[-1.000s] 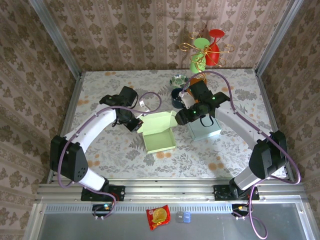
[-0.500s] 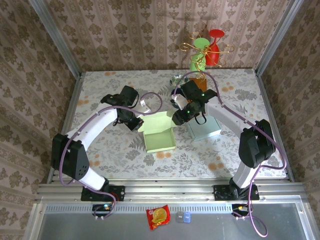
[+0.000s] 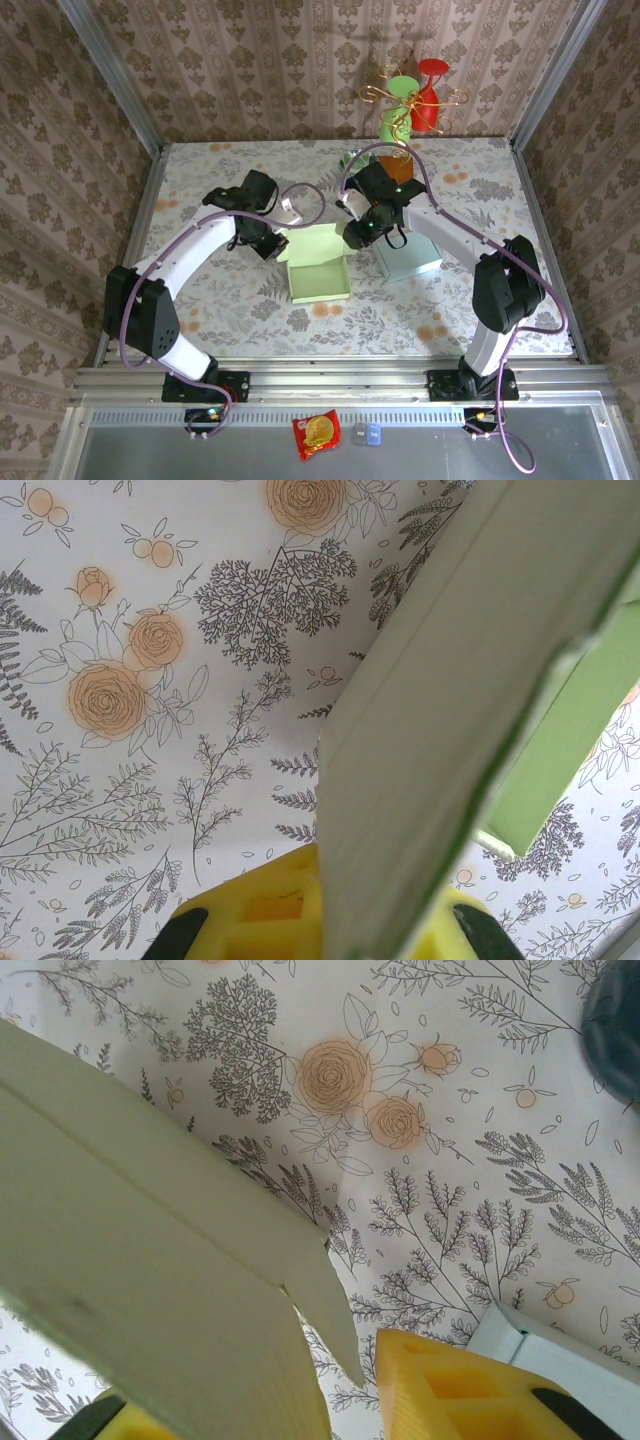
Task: Fold the paper box
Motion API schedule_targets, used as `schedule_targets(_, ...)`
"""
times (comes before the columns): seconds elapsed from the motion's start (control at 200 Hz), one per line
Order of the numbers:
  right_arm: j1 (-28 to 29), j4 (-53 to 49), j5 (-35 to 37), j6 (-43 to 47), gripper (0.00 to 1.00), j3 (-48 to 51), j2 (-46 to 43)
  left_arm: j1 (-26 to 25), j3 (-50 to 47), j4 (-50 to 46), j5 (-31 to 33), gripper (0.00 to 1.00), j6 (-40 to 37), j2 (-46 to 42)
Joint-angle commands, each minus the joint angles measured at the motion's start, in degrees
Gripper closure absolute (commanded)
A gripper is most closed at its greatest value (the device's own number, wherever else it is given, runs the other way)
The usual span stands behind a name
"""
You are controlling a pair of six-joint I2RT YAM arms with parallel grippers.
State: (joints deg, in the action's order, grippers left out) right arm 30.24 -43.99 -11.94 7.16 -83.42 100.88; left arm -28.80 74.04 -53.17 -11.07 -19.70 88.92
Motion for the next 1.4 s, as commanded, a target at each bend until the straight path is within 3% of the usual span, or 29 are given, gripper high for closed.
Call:
schedule_targets(0.0, 0.91, -1.34, 2.98, -1.17, 0.71, -1.61, 1.18, 0.41, 1.28, -0.18, 0.1, 1.0, 1.15, 0.81)
schedule_targets(0.19, 1.71, -0.96, 5.42, -3.61, 0.85, -1.95, 0.93, 0.41, 1.38, 0.61, 0.11, 1.0, 4.55, 1.16)
schedule_targets(0.37, 4.28, -1.91, 10.44, -9.49, 1.0, -5.06, 1.13, 0.25, 2.54, 1.73, 0.32, 1.0, 12.96, 2.21)
schedule_targets(0.625, 8.43, -7.53, 20.21, -22.31, 1.0, -15.54, 7.69, 0.23, 5.04, 2.89, 1.62, 1.0, 24.68, 3.75)
schedule_targets(0.915, 9.65, -9.55, 18.96, -34.98, 1.0, -27.21, 15.3, 0.87, 5.79, 7.27, 2.77, 1.0, 30.95, 4.85)
schedule_targets(1.395, 9.66, 14.18, 18.62, -35.73, 1.0, -10.37, 8.94, 5.7, -4.53, 27.31, -0.78, 1.0, 32.58, 3.43)
